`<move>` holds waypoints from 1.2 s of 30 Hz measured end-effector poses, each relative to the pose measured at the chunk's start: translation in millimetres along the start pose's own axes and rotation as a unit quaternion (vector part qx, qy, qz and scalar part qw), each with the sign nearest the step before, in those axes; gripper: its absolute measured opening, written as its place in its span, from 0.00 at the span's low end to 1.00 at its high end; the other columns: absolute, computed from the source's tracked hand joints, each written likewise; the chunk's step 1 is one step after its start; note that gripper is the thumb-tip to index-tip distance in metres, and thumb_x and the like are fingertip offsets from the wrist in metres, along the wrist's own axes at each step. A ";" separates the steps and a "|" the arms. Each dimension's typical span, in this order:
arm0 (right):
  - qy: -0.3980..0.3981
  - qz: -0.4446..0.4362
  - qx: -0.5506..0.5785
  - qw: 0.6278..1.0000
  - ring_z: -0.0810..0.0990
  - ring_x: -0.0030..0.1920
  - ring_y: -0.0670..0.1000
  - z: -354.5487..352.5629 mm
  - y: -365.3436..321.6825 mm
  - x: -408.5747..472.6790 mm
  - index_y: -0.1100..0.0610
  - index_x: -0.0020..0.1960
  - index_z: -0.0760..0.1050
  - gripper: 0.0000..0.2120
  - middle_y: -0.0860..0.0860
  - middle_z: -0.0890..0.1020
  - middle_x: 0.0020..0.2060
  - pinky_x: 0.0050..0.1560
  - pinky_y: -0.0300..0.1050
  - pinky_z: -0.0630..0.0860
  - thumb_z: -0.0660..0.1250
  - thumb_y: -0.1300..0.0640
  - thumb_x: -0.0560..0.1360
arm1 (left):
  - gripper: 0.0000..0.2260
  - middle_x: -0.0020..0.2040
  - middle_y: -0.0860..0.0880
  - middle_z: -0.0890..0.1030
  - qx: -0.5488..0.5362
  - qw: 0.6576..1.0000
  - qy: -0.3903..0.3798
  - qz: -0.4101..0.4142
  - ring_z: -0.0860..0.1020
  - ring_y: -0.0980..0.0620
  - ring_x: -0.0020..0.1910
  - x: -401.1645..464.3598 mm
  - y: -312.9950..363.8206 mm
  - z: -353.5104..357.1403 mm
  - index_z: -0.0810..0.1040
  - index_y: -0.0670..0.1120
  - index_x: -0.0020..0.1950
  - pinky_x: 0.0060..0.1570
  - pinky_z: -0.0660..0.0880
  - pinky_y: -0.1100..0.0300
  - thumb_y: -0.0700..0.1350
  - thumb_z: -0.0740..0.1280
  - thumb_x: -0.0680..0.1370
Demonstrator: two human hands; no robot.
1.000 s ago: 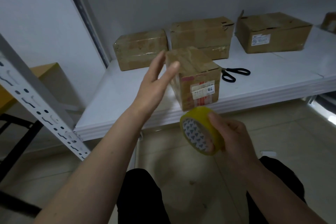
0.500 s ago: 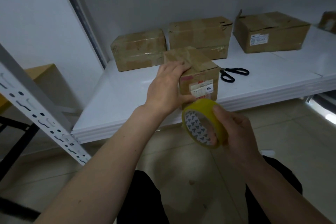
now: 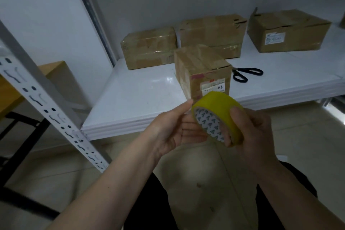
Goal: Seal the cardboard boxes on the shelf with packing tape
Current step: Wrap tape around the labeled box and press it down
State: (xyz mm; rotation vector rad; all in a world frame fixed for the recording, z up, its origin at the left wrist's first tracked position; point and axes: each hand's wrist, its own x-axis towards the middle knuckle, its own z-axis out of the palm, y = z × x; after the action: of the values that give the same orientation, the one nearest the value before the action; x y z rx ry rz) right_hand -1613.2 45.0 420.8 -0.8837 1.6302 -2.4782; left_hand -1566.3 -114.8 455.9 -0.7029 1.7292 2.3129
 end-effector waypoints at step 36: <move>0.016 -0.044 -0.144 0.988 0.73 0.22 0.43 13.8 -10.1 -1.5 0.58 0.31 0.76 0.17 0.57 0.75 0.22 0.28 0.33 0.72 0.66 0.44 0.67 | 0.06 0.36 0.43 0.81 0.317 0.878 0.148 0.327 0.79 0.57 0.30 -18.9 79.3 0.5 0.83 0.35 0.49 0.37 0.78 0.68 0.37 0.67 0.79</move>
State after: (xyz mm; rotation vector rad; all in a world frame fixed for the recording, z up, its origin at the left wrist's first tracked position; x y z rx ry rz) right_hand -1602.6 38.6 432.7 -0.9672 2.0406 -2.3574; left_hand -1582.1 -136.5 532.9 -0.3779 3.0317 1.7595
